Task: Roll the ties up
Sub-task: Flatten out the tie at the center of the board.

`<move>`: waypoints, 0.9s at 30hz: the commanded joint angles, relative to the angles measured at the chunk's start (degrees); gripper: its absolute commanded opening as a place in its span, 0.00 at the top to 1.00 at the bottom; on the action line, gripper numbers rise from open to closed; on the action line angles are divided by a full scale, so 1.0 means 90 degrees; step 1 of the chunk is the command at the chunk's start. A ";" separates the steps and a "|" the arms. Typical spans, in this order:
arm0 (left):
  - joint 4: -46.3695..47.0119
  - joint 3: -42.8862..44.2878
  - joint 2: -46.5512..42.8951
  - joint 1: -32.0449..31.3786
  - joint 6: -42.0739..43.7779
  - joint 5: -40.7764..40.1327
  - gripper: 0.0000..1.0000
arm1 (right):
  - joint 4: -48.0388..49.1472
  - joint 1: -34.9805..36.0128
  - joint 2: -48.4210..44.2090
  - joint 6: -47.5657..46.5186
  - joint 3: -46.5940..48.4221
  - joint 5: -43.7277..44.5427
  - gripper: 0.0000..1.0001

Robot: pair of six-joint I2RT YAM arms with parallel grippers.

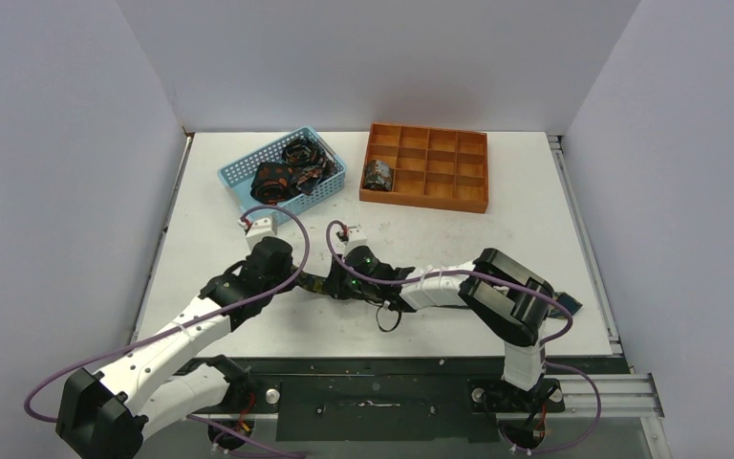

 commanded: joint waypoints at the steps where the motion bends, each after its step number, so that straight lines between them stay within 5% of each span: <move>1: 0.0180 -0.0080 -0.0069 0.0000 -0.0096 -0.0177 1.00 | 0.0079 0.0075 -0.0282 -0.0197 0.0132 0.0262 0.88; 8: 0.0863 -0.0926 0.0320 0.0296 -0.1031 -0.0181 0.99 | -0.0501 0.0062 -0.0834 -0.0573 -0.0450 0.1130 0.86; 14: 0.0911 -0.1044 0.0199 0.0542 -0.1325 -0.0070 0.45 | -0.0730 0.0063 -0.1415 -0.0736 -0.0905 0.1423 0.86; 17: 0.0180 -0.0628 -0.0195 0.0542 -0.1045 -0.0356 0.29 | -0.0829 0.0065 -0.1677 -0.0898 -0.1011 0.1454 0.86; 20: -0.0257 -0.0311 -0.0559 0.0640 -0.0520 -0.0483 0.25 | -0.0894 0.0034 -0.1766 -0.1087 -0.1029 0.1334 0.86; 24: 0.0485 -0.0208 -0.0444 0.1249 0.0641 0.1167 0.28 | -0.0822 0.0014 -0.1599 -0.1087 -0.0899 0.1158 0.86; 27: 0.0642 0.0012 0.0155 0.1747 0.1149 0.2335 0.40 | -0.0960 0.0006 -0.1251 -0.0927 -0.0653 0.1087 0.87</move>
